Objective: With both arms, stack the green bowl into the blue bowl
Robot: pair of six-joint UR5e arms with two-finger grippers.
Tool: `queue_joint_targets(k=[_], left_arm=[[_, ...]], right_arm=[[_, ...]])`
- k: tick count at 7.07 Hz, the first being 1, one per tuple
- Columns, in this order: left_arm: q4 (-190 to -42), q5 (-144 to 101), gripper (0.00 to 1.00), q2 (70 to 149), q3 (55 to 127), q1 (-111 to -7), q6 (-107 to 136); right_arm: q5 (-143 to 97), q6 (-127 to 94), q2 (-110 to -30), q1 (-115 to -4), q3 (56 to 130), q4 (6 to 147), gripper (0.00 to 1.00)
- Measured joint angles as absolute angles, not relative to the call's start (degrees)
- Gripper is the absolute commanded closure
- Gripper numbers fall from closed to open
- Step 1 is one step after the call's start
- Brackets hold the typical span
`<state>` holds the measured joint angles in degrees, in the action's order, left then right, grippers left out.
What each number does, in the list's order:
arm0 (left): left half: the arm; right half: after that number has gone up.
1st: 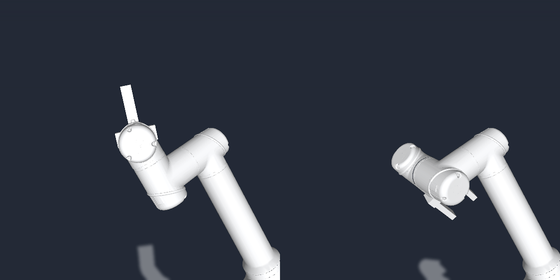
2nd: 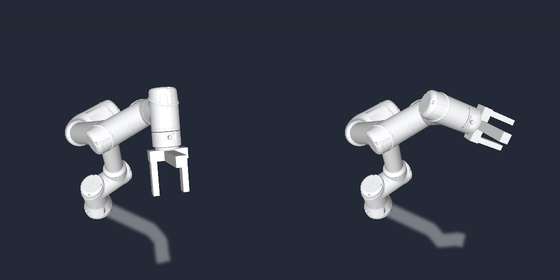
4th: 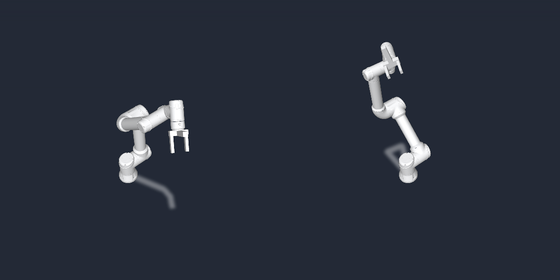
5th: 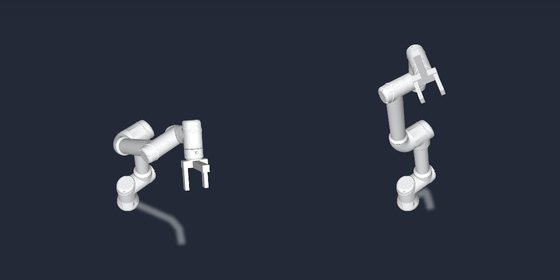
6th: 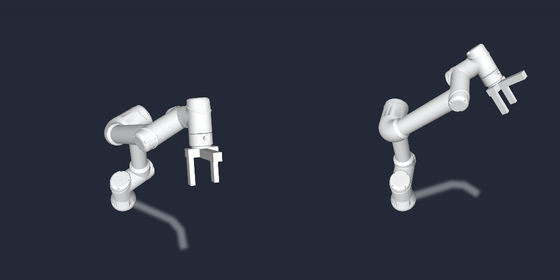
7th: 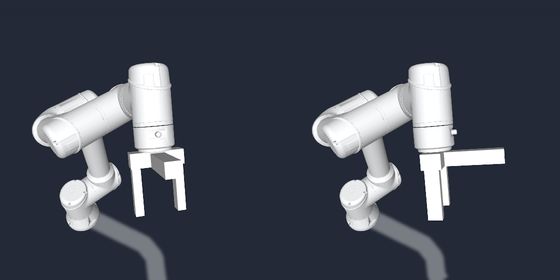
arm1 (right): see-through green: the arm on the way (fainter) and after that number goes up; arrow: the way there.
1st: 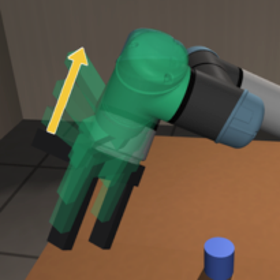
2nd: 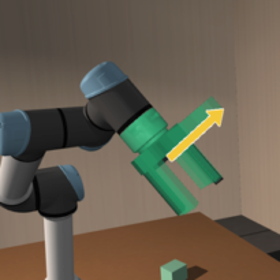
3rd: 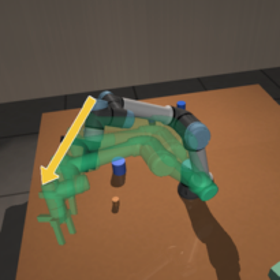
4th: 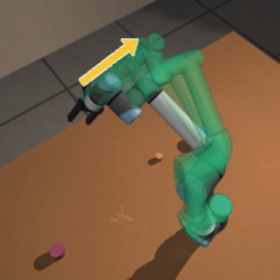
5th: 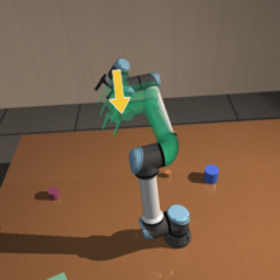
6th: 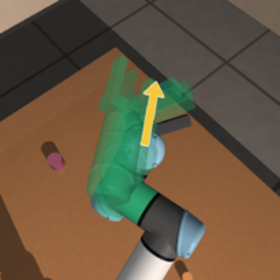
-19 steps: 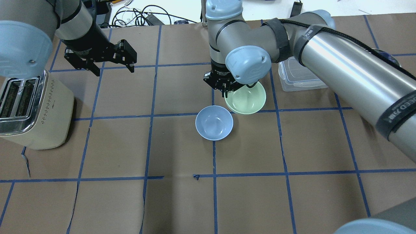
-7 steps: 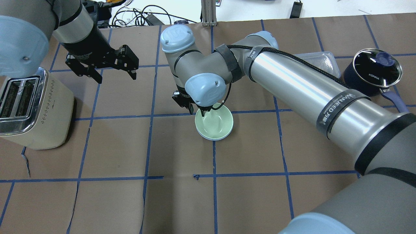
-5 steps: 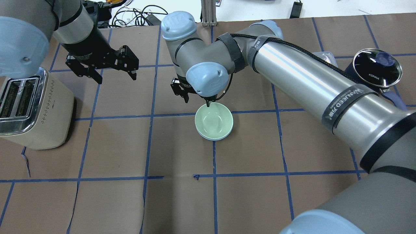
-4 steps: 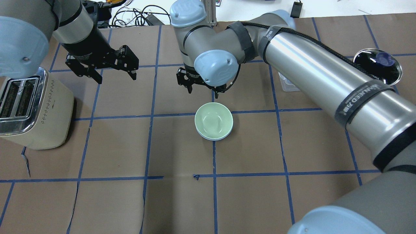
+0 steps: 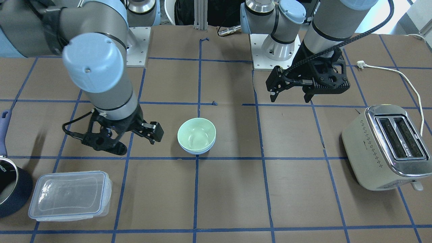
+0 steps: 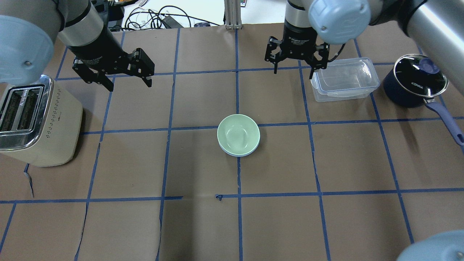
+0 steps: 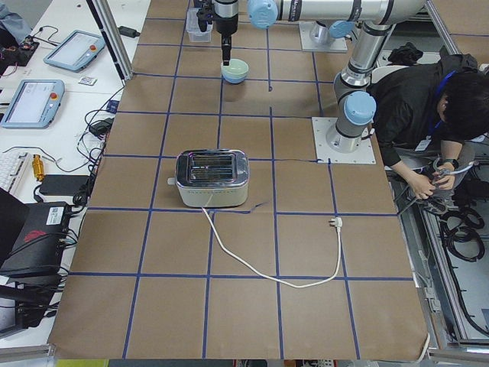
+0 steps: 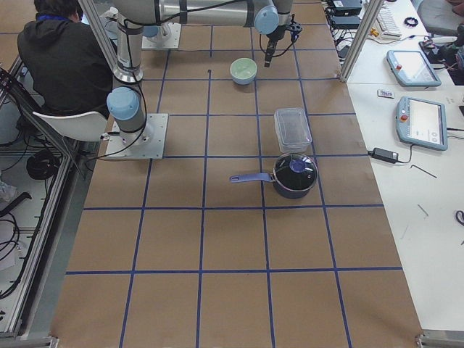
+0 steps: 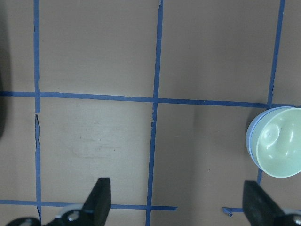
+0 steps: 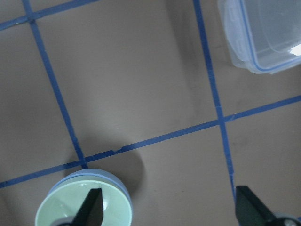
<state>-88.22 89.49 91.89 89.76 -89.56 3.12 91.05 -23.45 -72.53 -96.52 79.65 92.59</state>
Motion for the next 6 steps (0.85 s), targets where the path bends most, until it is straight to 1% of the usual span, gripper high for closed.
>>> queue_joint_targets(k=[2, 4, 6], left_arm=[[-88.1, 89.5, 0.00, 92.3, 89.4, -89.6, 3.3], [-87.8, 89.4, 0.00, 92.4, 89.3, -89.6, 3.3], [-87.7, 89.4, 0.00, 92.4, 89.3, -89.6, 3.3]], right_arm=[[91.6, -17.9, -77.4, -92.2, 84.0, 91.5, 0.00], [91.0, -12.4, -80.5, -91.3, 85.8, 91.1, 0.00], [91.0, -6.3, -85.6, -91.2, 89.3, 91.1, 0.00]])
